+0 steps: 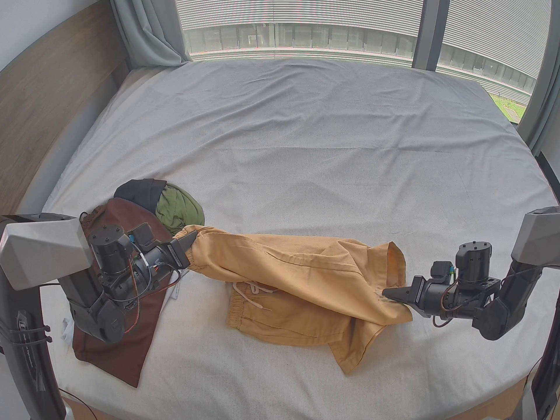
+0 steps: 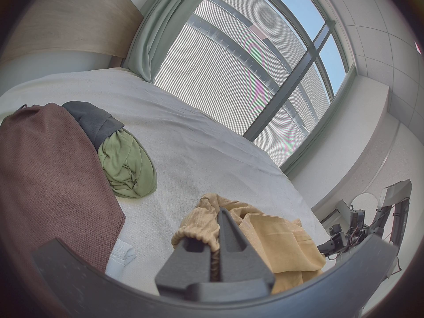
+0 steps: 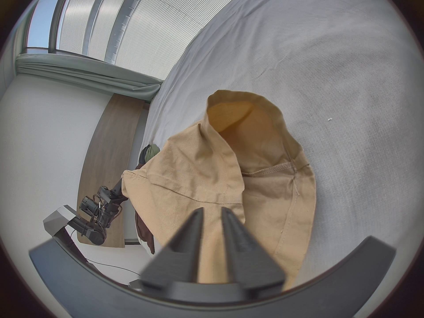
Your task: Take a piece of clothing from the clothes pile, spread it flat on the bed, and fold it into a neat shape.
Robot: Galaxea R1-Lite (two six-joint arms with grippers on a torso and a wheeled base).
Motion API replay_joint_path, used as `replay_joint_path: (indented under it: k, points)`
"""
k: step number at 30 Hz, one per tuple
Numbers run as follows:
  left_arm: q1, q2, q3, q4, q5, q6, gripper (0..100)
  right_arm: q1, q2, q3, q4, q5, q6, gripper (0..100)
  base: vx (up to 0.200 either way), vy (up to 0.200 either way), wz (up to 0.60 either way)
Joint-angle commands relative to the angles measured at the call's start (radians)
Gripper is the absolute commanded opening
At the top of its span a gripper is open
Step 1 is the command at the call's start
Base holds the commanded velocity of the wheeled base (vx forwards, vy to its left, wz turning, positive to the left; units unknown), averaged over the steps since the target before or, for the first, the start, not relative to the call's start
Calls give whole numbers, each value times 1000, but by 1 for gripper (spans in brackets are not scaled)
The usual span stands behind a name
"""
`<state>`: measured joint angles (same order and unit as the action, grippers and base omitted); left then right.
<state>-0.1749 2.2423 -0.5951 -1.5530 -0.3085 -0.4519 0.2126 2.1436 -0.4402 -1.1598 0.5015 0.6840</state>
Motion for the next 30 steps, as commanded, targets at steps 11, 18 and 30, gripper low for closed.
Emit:
replay_joint_path:
  k: [11, 18, 30]
  points:
    - [2, 0, -2, -1, 0, -1, 0, 7, -54, 18, -1, 5, 8, 0, 0, 0, 0]
    - [2, 2, -2, -1, 0, -1, 0, -2, -56, 9, -5, 5, -1, 0, 0, 0, 0]
    - [0, -7, 0, -1, 0, -2, 0, -30, 173, -115, -101, -41, -80, 100, 0, 0, 0]
